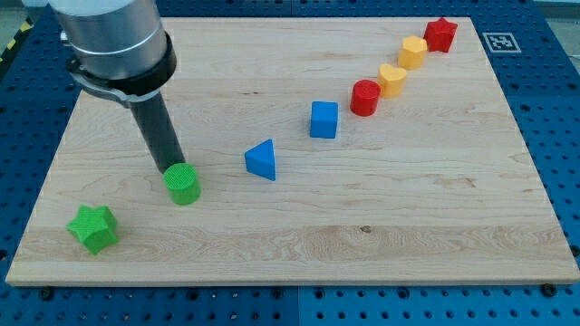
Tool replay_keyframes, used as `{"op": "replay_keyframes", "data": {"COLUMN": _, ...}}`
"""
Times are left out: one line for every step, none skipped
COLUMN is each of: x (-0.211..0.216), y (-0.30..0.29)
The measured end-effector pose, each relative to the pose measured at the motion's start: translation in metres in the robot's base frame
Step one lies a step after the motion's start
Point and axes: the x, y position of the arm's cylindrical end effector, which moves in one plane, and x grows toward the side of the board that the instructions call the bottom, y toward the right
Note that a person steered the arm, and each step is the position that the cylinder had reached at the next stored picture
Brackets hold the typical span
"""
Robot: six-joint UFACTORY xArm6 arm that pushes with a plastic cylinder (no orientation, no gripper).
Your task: Push the green stars down a bit
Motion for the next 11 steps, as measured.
{"op": "replay_keyframes", "data": {"x": 0.009, "y": 0.004}}
{"op": "replay_keyframes", "data": {"x": 0.018, "y": 0.004}}
{"op": "replay_keyframes", "data": {"x": 0.018, "y": -0.005}}
{"op": "replay_keyframes", "data": {"x": 0.018, "y": -0.040}}
{"op": "replay_keyframes", "data": {"x": 0.020, "y": -0.069}}
{"op": "replay_keyframes", "data": {"x": 0.028, "y": -0.073}}
{"op": "replay_keyframes", "data": {"x": 0.039, "y": -0.073}}
{"op": "replay_keyframes", "data": {"x": 0.042, "y": -0.073}}
{"op": "replay_keyframes", "data": {"x": 0.042, "y": -0.073}}
{"op": "replay_keyframes", "data": {"x": 0.049, "y": -0.073}}
{"op": "replay_keyframes", "data": {"x": 0.055, "y": -0.073}}
